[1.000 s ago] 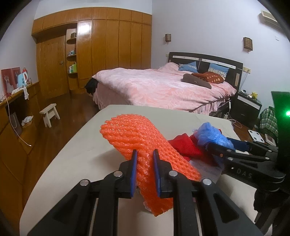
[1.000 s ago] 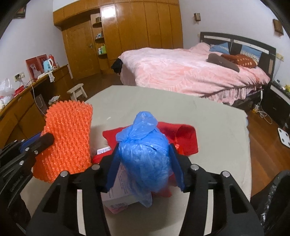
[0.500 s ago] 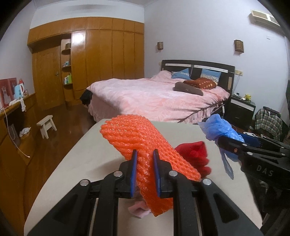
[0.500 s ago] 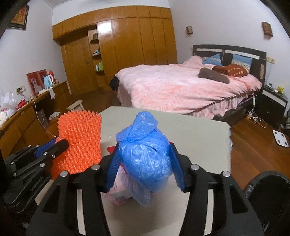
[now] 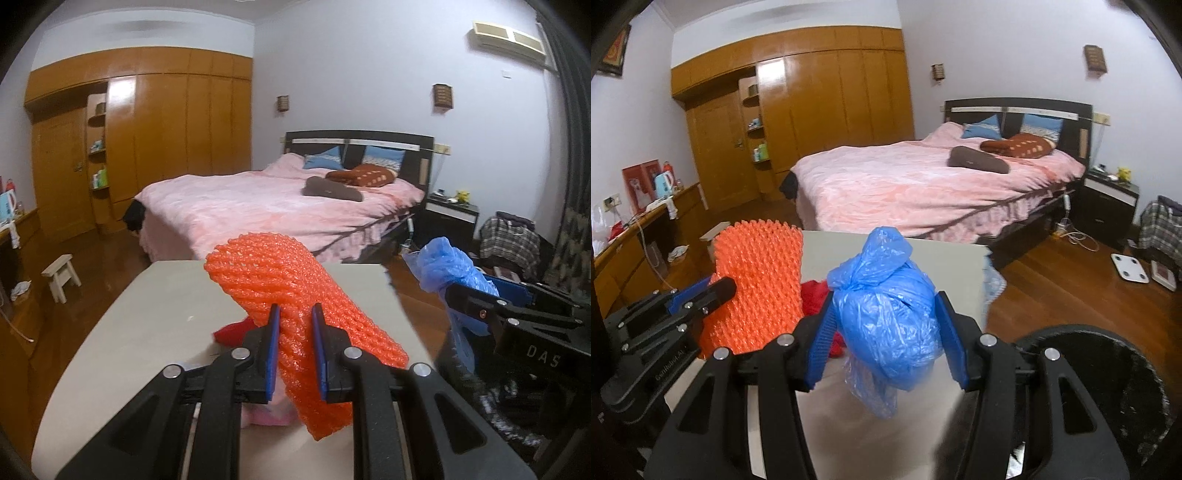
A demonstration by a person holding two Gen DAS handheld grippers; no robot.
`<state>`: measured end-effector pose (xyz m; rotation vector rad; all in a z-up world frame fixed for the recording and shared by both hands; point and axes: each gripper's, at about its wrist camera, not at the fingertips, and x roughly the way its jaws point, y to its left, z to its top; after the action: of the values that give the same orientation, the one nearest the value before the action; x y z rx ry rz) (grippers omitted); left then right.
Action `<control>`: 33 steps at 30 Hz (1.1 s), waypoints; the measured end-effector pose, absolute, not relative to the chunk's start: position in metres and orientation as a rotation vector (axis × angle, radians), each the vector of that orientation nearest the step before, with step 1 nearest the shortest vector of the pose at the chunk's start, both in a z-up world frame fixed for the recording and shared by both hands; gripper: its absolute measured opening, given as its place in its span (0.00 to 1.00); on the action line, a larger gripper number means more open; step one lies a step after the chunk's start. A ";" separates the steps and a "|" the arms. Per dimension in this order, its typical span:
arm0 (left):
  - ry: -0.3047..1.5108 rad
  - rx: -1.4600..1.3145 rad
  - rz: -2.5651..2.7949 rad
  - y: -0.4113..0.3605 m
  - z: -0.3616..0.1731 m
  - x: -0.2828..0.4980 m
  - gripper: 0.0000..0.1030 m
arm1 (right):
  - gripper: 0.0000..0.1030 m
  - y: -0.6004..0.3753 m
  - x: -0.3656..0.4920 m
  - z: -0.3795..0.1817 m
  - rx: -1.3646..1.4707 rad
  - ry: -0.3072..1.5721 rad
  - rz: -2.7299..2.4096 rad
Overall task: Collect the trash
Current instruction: 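Carry the sponge and blue bag over the bin and open both grippers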
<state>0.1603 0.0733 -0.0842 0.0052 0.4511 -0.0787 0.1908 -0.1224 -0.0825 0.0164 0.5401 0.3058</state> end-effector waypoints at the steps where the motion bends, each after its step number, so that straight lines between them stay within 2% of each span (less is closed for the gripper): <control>1: 0.450 0.005 -0.095 0.066 -0.083 0.160 0.16 | 0.50 -0.129 0.188 -0.082 0.018 0.540 0.293; 16: 0.472 0.032 -0.291 -0.019 -0.087 0.161 0.16 | 0.50 -0.236 0.148 -0.090 0.053 0.560 0.084; 33: 0.520 0.065 -0.506 -0.113 -0.104 0.163 0.16 | 0.53 -0.304 0.122 -0.114 0.067 0.593 -0.072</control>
<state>0.1626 -0.1134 -0.1045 0.0652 0.5203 -0.5064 0.1221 -0.3044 -0.1141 0.0667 0.5931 -0.0718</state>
